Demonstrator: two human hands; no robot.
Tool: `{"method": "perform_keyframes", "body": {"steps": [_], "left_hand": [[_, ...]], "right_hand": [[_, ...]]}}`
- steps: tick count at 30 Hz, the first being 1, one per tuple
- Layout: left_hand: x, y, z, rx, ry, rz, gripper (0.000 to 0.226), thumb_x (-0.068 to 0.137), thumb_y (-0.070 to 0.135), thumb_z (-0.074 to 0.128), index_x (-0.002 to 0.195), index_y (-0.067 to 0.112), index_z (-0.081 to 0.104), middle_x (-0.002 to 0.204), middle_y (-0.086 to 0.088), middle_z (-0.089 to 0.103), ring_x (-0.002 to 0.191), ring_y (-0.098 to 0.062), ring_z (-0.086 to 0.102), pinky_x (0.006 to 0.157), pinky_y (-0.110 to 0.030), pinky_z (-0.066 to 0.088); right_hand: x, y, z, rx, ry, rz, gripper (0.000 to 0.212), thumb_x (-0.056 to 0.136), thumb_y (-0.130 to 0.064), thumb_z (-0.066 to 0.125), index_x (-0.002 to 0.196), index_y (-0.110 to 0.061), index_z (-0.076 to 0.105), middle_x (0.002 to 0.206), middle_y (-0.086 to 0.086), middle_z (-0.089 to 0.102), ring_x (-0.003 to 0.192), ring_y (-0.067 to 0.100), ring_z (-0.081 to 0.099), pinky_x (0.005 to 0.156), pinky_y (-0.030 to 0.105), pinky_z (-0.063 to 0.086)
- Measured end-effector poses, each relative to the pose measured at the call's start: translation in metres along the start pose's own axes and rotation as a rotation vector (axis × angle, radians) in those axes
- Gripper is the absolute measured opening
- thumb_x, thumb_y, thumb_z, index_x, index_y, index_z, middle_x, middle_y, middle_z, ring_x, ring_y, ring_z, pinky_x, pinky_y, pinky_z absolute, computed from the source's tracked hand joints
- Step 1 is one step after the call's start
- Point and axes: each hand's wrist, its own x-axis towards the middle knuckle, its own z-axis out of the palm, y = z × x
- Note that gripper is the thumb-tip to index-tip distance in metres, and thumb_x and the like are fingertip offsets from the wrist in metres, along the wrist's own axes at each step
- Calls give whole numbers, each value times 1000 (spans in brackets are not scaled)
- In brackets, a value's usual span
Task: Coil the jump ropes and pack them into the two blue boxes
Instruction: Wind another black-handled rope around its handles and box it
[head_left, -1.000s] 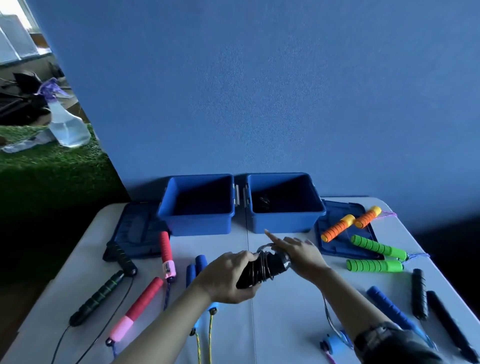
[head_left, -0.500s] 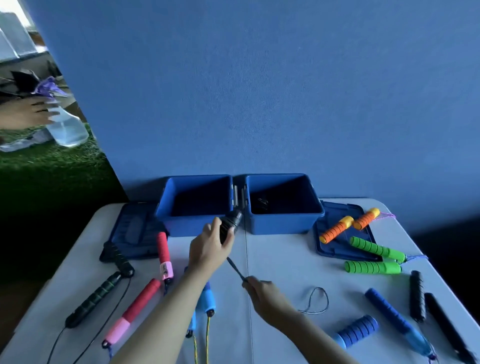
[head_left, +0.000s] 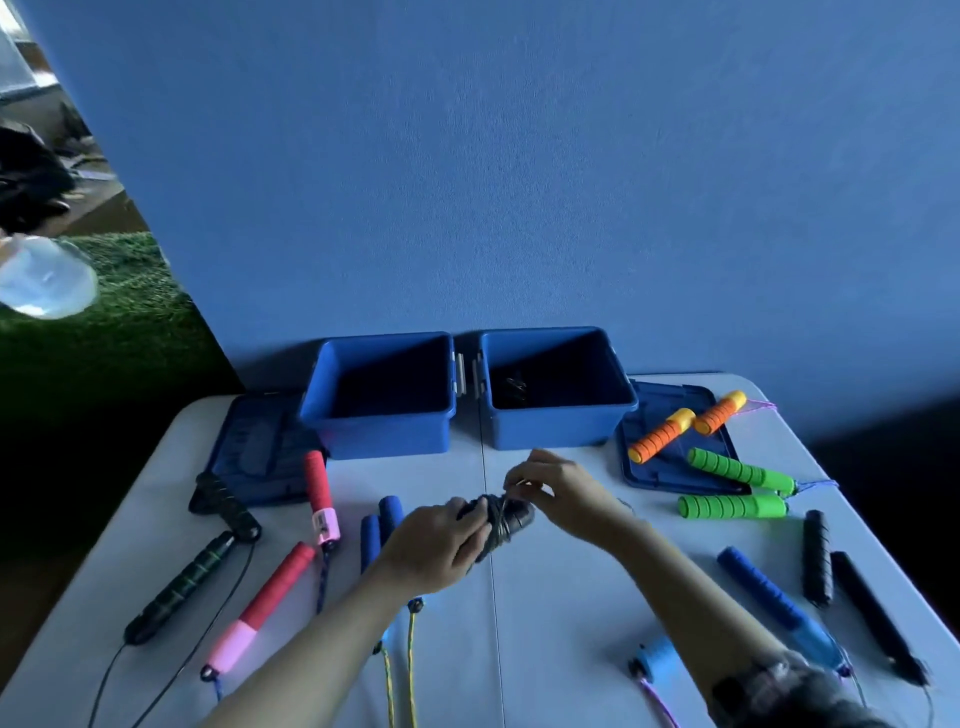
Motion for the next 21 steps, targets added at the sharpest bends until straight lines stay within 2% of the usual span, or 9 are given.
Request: {"method": "perform_keyframes", "body": {"steps": [2, 5, 8, 10, 13, 15, 18, 21], "left_hand": [[0, 9, -5, -110, -23, 82, 40, 99, 42, 39, 120, 12, 54, 80, -8, 60, 57, -26, 56, 47, -29, 44], [4, 16, -11, -152, -4, 144, 49, 90, 51, 55, 121, 12, 54, 86, -8, 61, 62, -25, 58, 53, -29, 48], [9, 18, -15, -118, 34, 197, 45, 85, 41, 64, 116, 8, 59, 87, -7, 60, 61, -23, 55, 52, -29, 47], [11, 19, -19, -135, 28, 203, 44, 84, 37, 63, 117, 9, 59, 88, -4, 61, 62, -22, 55, 53, -30, 48], [12, 19, -25, -152, 4, 185, 51, 84, 36, 58, 129, 15, 47, 97, -3, 62, 68, -21, 58, 59, -31, 50], [12, 18, -24, -116, 10, 220, 53, 86, 33, 56, 136, 20, 45, 97, -6, 61, 66, -21, 55, 59, -28, 47], [11, 17, -23, -156, 19, 189, 50, 87, 31, 56, 136, 22, 47, 95, -8, 59, 62, -23, 54, 56, -31, 49], [15, 21, -25, -168, 35, 75, 52, 88, 34, 54, 137, 19, 43, 95, -5, 60, 64, -21, 57, 54, -33, 49]], "right_hand": [[1, 11, -6, 84, -43, 67, 4, 84, -27, 66, 88, -28, 68, 87, -4, 62, 79, 11, 57, 76, 35, 50], [1, 19, -16, 237, -120, 147, 13, 76, -22, 76, 89, -22, 76, 85, -1, 68, 77, 3, 58, 77, 27, 48], [2, 27, -20, 324, -203, 179, 15, 76, -23, 76, 90, -26, 76, 85, -6, 69, 80, 1, 61, 81, 24, 49], [0, 28, -20, 408, -207, 222, 16, 74, -27, 76, 90, -26, 76, 88, -5, 71, 85, 4, 65, 85, 23, 50], [-6, 32, -19, 537, -127, 318, 25, 71, -32, 75, 90, -16, 76, 95, 6, 74, 94, 17, 68, 93, 32, 52], [-11, 35, -13, 550, -124, 379, 21, 79, -29, 71, 92, -13, 76, 93, 6, 74, 88, 13, 66, 88, 32, 52], [-15, 30, 1, 577, -106, 467, 20, 89, -33, 60, 79, -22, 73, 75, -3, 70, 72, 8, 60, 80, 34, 50], [-16, 19, 12, 634, -148, 591, 28, 102, -22, 36, 89, -18, 61, 72, 3, 61, 63, 12, 53, 63, 25, 43]]}}
